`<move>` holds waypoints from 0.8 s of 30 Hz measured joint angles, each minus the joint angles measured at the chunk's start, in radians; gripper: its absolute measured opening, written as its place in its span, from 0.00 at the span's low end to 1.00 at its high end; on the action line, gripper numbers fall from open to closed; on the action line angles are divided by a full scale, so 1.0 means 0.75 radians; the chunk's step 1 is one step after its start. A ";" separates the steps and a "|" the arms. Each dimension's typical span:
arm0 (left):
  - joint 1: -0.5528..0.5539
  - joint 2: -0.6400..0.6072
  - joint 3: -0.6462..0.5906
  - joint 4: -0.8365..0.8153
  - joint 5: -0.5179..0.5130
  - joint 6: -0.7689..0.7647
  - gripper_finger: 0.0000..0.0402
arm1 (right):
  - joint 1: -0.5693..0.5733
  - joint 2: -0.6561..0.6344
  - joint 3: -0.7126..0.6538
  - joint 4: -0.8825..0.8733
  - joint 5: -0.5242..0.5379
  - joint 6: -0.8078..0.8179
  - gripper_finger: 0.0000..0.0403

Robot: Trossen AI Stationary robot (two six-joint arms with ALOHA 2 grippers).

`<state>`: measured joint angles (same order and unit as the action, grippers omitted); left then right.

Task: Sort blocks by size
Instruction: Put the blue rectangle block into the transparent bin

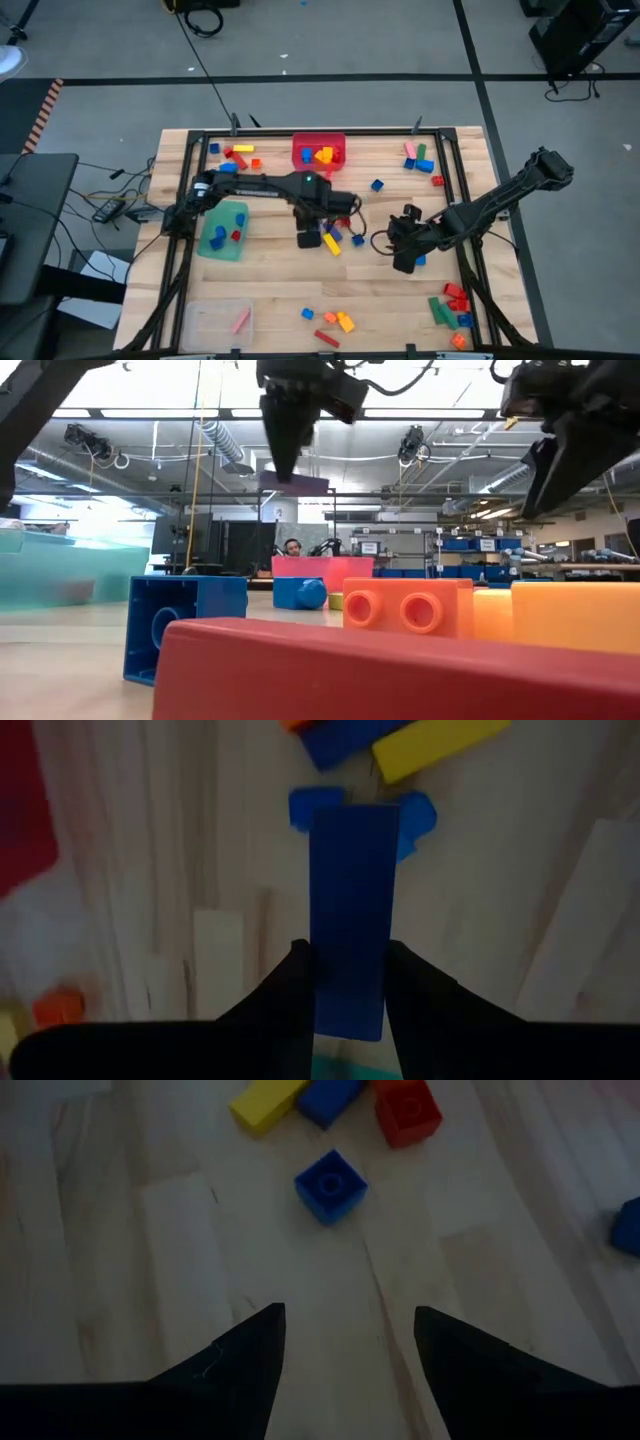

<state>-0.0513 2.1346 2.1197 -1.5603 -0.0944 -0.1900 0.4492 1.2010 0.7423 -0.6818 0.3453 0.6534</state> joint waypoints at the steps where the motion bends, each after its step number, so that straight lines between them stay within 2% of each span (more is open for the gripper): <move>1: -0.017 -0.029 -0.032 0.005 -0.011 -0.047 0.24 | 0.000 -0.031 -0.020 -0.002 -0.001 -0.003 0.59; 6: -0.124 -0.186 -0.231 0.026 -0.024 -0.330 0.24 | 0.001 -0.193 -0.125 0.013 -0.005 -0.004 0.59; 10: -0.260 -0.356 -0.400 0.065 -0.023 -0.670 0.24 | 0.001 -0.311 -0.194 0.022 -0.010 -0.004 0.59; 14: -0.445 -0.505 -0.519 0.092 -0.020 -1.198 0.24 | -0.001 -0.389 -0.229 0.032 -0.033 -0.003 0.59; 18: -0.649 -0.594 -0.563 0.102 0.001 -1.781 0.24 | -0.002 -0.417 -0.237 0.056 -0.034 -0.013 0.59; 21: -0.797 -0.594 -0.564 0.139 0.006 -2.082 0.25 | -0.002 -0.415 -0.237 0.105 -0.034 -0.039 0.59; 24: -0.916 -0.576 -0.564 0.188 0.008 -2.297 0.25 | -0.003 -0.405 -0.237 0.163 -0.039 -0.067 0.59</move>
<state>-0.7379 1.7027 1.6966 -1.4195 -0.0883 -1.9130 0.4473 0.8970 0.5644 -0.5596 0.3158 0.6032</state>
